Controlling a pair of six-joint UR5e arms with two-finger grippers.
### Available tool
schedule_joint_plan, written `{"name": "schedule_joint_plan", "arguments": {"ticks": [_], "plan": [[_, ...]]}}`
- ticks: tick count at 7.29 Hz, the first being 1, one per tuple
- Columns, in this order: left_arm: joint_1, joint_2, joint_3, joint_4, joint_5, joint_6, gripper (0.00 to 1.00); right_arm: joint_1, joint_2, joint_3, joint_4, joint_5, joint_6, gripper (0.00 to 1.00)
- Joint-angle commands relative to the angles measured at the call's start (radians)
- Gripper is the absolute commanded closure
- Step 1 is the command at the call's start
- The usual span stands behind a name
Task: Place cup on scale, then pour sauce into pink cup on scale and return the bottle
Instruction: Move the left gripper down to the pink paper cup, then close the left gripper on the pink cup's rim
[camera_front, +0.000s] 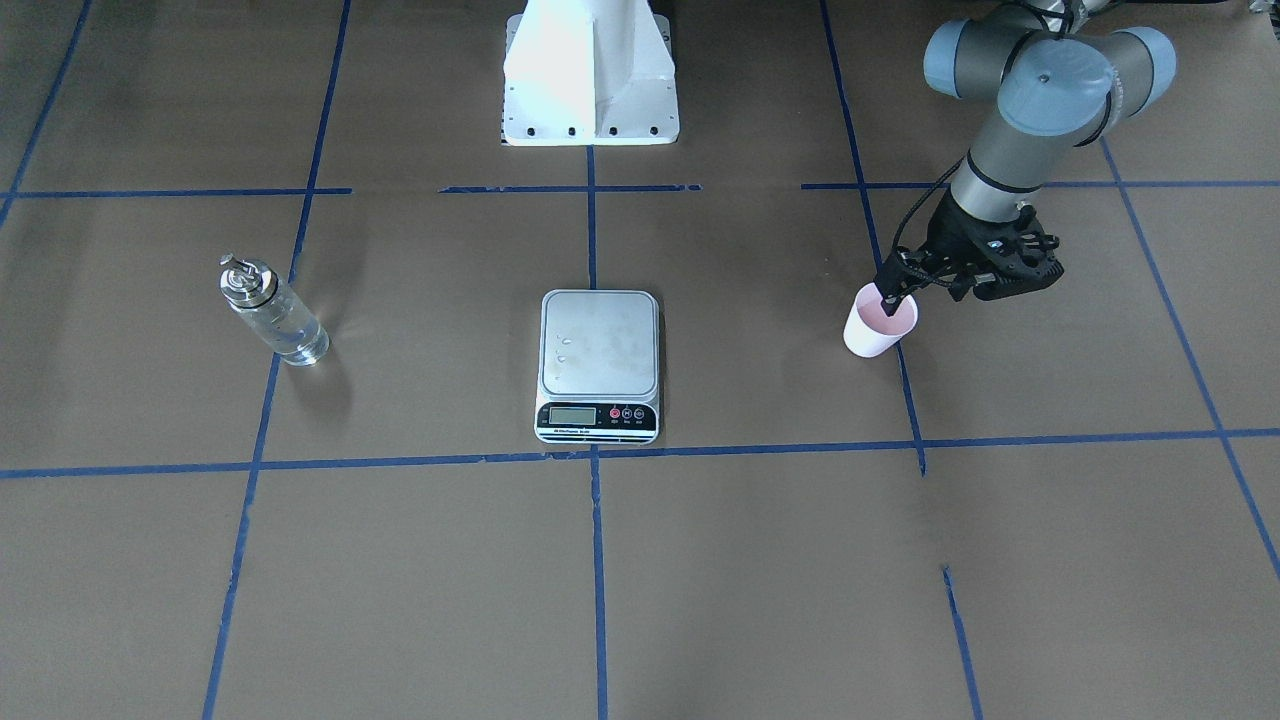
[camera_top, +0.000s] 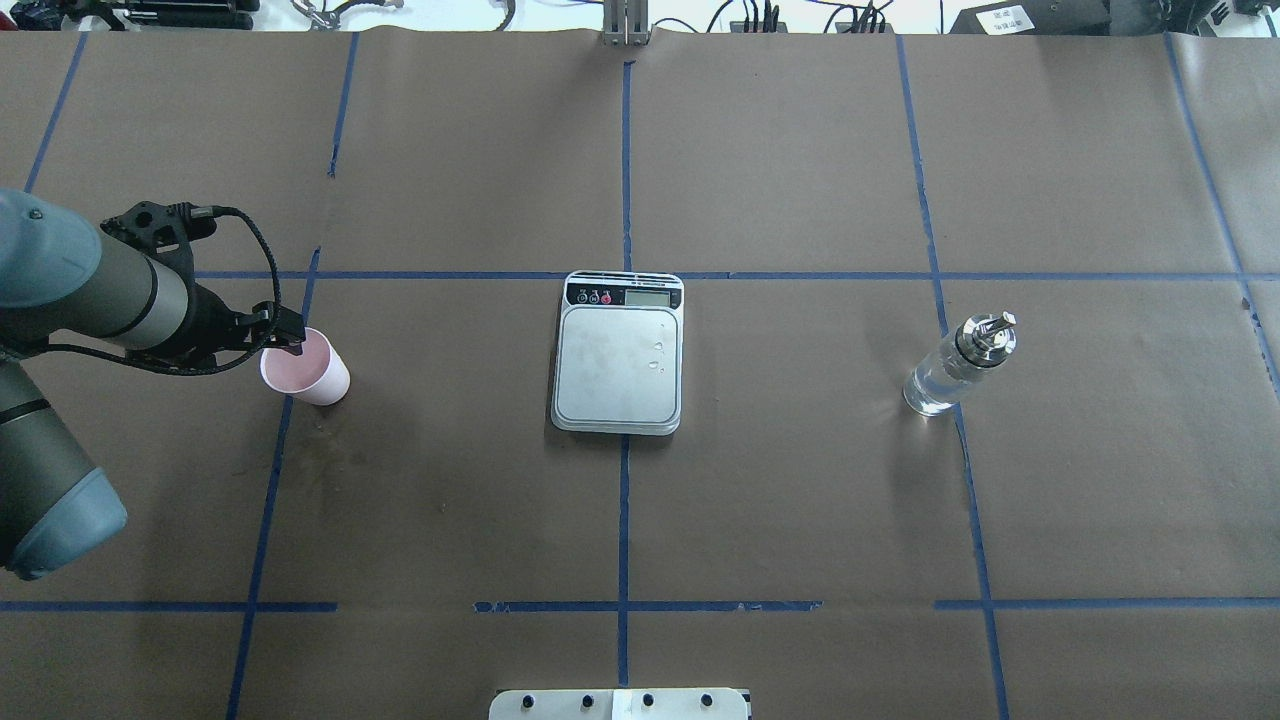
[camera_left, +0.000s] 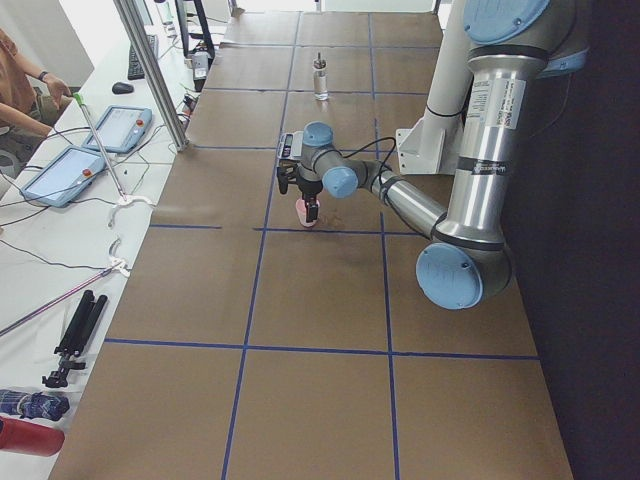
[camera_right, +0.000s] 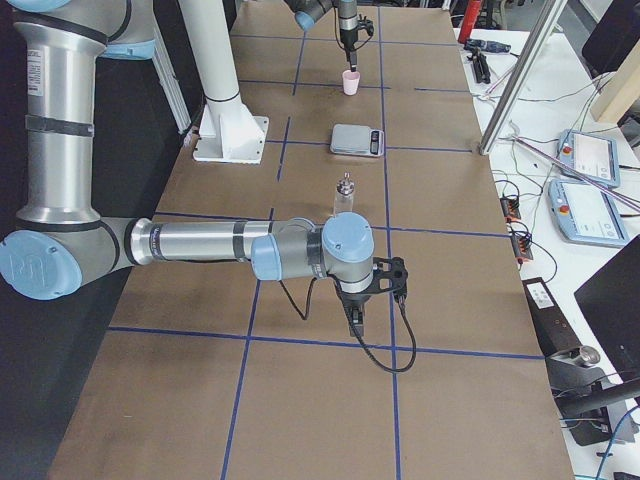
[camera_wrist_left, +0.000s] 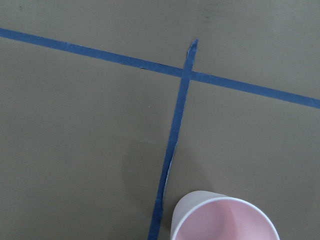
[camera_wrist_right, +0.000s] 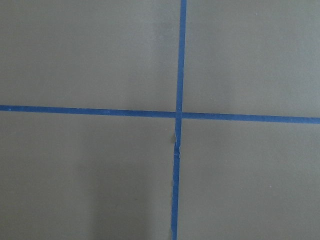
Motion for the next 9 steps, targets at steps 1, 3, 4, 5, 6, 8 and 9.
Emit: {"name": "schedule_joint_plan", "arguments": {"ticks": [1, 3, 4, 5, 6, 8, 9], "plan": [[0.001, 0.002, 0.024, -0.039, -0.001, 0.000, 0.02, 0.000, 0.000, -0.001, 0.000, -0.004, 0.000, 0.00], [0.003, 0.004, 0.022, -0.039, -0.001, 0.000, 0.02, 0.001, 0.000, -0.003, 0.000, -0.005, 0.000, 0.00], [0.006, 0.004, 0.022, -0.039, -0.001, 0.000, 0.02, 0.001, -0.003, -0.001, 0.000, -0.005, 0.000, 0.00], [0.030, 0.004, 0.022, -0.038, 0.000, -0.001, 0.02, 0.000, -0.003, -0.001, 0.000, -0.008, 0.000, 0.00], [0.037, 0.004, 0.022, -0.038, 0.000, -0.001, 0.06, 0.001, -0.003, -0.001, 0.000, -0.008, 0.000, 0.00], [0.037, 0.004, 0.022, -0.039, -0.001, -0.001, 0.40, 0.001, -0.003, 0.000, 0.000, -0.011, 0.000, 0.00], [0.037, 0.005, 0.022, -0.038, -0.001, -0.001, 0.61, 0.000, -0.002, 0.000, 0.001, -0.011, 0.000, 0.00]]}}
